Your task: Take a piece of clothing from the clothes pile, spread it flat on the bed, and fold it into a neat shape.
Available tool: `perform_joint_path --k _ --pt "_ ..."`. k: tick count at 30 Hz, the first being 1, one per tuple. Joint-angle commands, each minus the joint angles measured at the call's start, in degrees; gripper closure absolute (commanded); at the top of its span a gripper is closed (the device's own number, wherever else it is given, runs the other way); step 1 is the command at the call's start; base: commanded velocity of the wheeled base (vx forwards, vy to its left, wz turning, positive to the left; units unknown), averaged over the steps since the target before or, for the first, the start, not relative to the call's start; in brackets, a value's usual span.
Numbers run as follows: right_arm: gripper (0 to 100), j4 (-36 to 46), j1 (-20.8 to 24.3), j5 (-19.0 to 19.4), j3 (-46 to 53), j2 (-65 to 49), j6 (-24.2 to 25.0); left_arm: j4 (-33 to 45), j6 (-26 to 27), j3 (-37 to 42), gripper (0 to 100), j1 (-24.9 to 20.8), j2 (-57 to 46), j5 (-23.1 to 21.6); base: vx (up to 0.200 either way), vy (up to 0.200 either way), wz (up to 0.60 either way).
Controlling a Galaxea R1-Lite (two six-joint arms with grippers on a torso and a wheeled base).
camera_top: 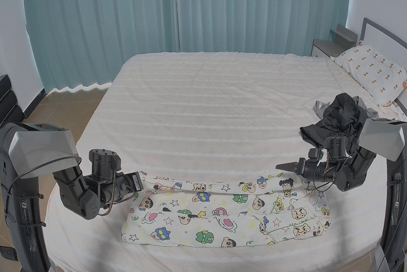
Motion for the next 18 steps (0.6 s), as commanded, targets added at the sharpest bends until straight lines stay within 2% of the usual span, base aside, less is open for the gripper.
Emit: perform_joint_path --k 1,8,13,18 --pt "100 0.07 -1.07 0.12 1.33 -0.63 -0.81 -0.11 0.01 0.55 100 -0.11 0.16 0.06 0.0 0.0 0.0" --pt "100 0.16 -1.51 0.12 4.49 -2.91 -2.39 -1.25 0.1 2.04 100 -0.38 -0.37 0.06 0.0 0.0 0.0" --pt "100 0.16 -1.51 0.21 7.13 -4.58 -3.27 -4.95 0.27 5.3 100 -0.38 -0.63 -0.12 0.0 0.0 0.0" --pt "100 0.16 -2.21 0.21 10.38 -5.11 -6.52 -5.91 0.71 7.84 100 -0.11 -1.16 -3.11 0.0 0.0 0.0"
